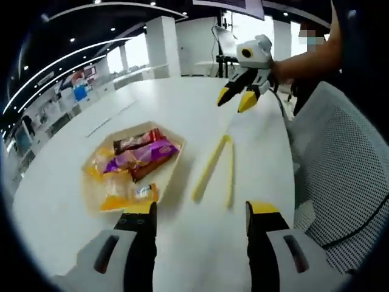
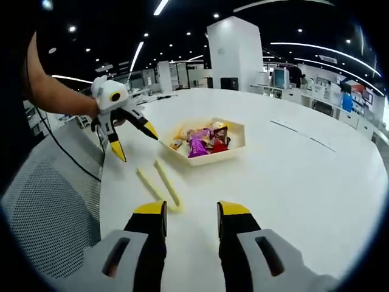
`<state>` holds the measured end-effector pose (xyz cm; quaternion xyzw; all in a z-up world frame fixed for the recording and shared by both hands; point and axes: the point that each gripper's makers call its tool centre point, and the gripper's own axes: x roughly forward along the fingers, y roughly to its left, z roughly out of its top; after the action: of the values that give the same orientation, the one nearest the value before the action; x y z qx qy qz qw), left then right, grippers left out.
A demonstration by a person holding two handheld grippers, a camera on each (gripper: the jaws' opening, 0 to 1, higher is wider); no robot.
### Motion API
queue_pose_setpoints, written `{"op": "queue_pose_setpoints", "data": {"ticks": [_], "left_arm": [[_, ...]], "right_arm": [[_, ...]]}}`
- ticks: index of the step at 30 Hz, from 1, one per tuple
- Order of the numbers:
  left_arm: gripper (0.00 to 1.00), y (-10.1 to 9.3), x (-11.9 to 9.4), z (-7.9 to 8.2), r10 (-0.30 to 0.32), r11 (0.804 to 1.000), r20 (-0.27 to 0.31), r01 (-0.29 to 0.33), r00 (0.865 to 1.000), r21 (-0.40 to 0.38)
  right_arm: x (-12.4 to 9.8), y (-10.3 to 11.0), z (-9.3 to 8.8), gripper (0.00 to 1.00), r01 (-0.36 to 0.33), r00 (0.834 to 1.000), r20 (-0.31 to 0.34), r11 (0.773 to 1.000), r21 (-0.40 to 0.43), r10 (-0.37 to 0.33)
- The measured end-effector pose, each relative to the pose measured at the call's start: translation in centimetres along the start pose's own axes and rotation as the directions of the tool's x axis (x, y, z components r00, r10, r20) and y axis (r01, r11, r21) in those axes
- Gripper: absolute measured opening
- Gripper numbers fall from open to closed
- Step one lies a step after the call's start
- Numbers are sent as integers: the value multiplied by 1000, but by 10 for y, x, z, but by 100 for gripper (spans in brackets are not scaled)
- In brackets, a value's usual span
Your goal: Place the target food into the container with the food tongs after gripping and lifting it, then release it inside without dropping or visibly crushing the food.
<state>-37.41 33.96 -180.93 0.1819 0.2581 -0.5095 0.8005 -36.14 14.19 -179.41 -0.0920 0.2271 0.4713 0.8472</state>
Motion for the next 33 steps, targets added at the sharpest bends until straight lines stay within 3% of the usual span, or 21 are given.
{"op": "queue_pose_setpoints", "data": {"ticks": [4, 9, 13, 17, 24, 26, 29, 33], "left_arm": [[61, 12, -17, 13, 70, 997, 54, -68, 996, -26], [80, 30, -41, 33, 160, 984, 145, -147, 976, -99], [93, 35, -57, 26, 209, 973, 151, -191, 966, -125], [99, 34, -73, 17, 262, 957, 154, -235, 953, -169], [100, 29, -98, 5, 303, 940, 163, -266, 939, -213], [100, 24, -99, 6, 307, 939, 162, -271, 938, -213], [100, 18, -101, 8, 317, 936, 162, -281, 934, -211], [100, 19, -108, 8, 343, 927, 163, -306, 925, -216]], "right_arm": [[-10, -8, 7, 36, 37, 999, 16, 999, 3, -37], [-26, -17, 16, 46, 106, 993, 46, 994, 10, -106], [-43, -25, 12, 58, 181, 982, 56, 983, 13, -182], [-60, -30, 4, 66, 239, 969, 54, 971, 32, -240], [-93, -33, -9, 82, 352, 933, 53, 934, 66, -355], [-96, -30, -13, 88, 362, 930, 44, 930, 67, -365], [-100, -30, -19, 99, 406, 913, 27, 912, 52, -408], [-101, -25, -22, 100, 413, 910, 11, 908, 72, -415]]}}
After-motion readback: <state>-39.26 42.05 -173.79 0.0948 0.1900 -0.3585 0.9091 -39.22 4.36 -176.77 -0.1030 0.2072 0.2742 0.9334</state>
